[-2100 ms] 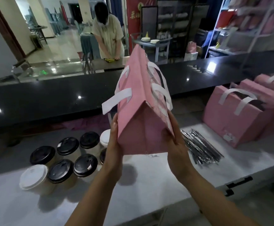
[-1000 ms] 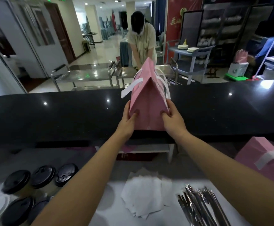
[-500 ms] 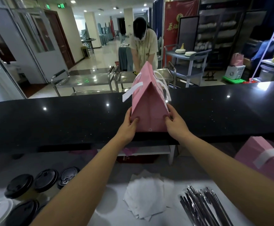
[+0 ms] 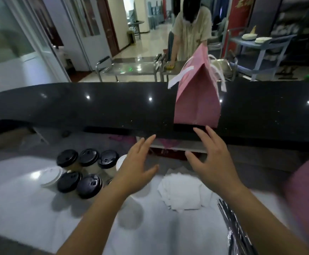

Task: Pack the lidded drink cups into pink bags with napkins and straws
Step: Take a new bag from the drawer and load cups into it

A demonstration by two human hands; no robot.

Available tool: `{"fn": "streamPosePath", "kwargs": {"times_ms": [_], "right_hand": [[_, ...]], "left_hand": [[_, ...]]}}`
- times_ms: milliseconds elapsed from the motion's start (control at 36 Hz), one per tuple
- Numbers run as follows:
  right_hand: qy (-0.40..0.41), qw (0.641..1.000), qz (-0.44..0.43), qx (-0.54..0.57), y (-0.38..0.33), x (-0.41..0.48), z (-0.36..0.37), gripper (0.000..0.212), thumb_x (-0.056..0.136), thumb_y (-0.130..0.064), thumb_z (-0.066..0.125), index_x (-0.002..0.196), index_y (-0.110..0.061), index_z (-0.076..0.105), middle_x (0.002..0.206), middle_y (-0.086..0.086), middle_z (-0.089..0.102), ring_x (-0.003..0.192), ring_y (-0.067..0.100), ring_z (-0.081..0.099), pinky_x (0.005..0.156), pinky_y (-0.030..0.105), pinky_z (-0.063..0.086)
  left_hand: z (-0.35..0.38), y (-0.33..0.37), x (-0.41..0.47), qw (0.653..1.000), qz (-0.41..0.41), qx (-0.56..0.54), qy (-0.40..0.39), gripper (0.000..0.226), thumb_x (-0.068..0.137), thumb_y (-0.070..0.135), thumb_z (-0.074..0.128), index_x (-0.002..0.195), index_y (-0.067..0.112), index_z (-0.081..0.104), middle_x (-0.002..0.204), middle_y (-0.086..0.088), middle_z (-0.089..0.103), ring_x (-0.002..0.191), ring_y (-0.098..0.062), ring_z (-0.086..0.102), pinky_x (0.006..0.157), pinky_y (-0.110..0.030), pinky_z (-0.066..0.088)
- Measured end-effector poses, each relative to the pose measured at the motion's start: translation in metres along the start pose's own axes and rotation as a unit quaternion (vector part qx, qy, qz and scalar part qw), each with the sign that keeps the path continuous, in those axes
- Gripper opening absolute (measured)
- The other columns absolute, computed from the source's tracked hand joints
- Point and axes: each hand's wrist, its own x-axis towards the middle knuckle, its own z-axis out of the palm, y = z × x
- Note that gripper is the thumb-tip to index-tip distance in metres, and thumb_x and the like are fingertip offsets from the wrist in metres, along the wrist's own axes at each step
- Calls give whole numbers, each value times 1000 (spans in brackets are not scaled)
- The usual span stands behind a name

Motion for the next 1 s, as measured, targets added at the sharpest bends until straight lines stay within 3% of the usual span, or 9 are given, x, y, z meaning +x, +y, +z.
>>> {"fn": "streamPosePath", "kwargs": {"times_ms": [111,222,333,389,556,639,750,889,1000], "right_hand": [[-67,997,-32,32,-10,-39,38,66,90,-44,65,148,-44,34,162,-13,21,149,10,15,119,37,21],[-161,984,-34,72,-22,-71,81,61,91,-47,62,144,-50,33,158,-22,21,148,4,12,117,29,14],[-261,960,-34,94,-37,-101,121,57,92,-45,62,142,-50,35,156,-22,26,147,4,18,120,33,21],[-299,948,-32,99,-47,-115,137,58,92,-44,62,143,-49,36,151,-26,28,145,2,21,119,30,23],[-362,925,-82,84,-99,-146,191,48,94,-42,61,134,-51,37,131,-44,26,130,-11,26,106,17,26],[-377,916,-112,77,-139,-160,223,47,94,-43,60,134,-52,38,134,-37,33,129,-12,26,105,18,26],[-388,907,-149,68,-198,-182,271,46,93,-42,60,133,-53,40,136,-34,38,129,-11,32,104,17,28],[-405,892,-188,69,-270,-209,333,43,93,-37,63,128,-50,40,124,-43,35,111,-34,29,86,-7,26],[-413,885,-208,60,-310,-220,368,45,91,-39,65,126,-54,41,126,-41,39,115,-22,38,87,-3,29]], "left_hand": [[14,-19,-72,996,-76,13,40,82,88,47,62,149,58,8,164,12,14,151,-13,12,119,-49,26],[13,-44,-141,985,-152,43,69,79,86,57,54,152,50,11,162,19,14,150,-5,13,119,-43,27],[1,-63,-208,962,-255,63,69,75,87,62,49,144,64,0,162,19,7,151,-9,5,123,-39,18],[-8,-71,-239,945,-315,46,70,75,93,53,55,146,60,3,163,17,2,151,-7,-1,123,-38,14],[-40,-113,-314,919,-374,5,120,74,93,46,59,150,55,14,164,17,6,150,-5,5,120,-37,22],[-64,-135,-346,905,-397,-9,153,71,92,47,61,149,55,18,163,19,4,149,-9,12,119,-36,22],[-104,-169,-391,884,-421,-40,198,68,92,49,60,145,59,17,162,20,3,150,-6,6,121,-36,16],[-149,-222,-454,860,-455,-50,226,68,93,53,55,147,58,14,163,18,2,150,-5,1,123,-39,13],[-183,-257,-488,843,-469,-62,257,68,93,45,59,148,53,19,163,15,7,150,-5,3,123,-40,15]]}}
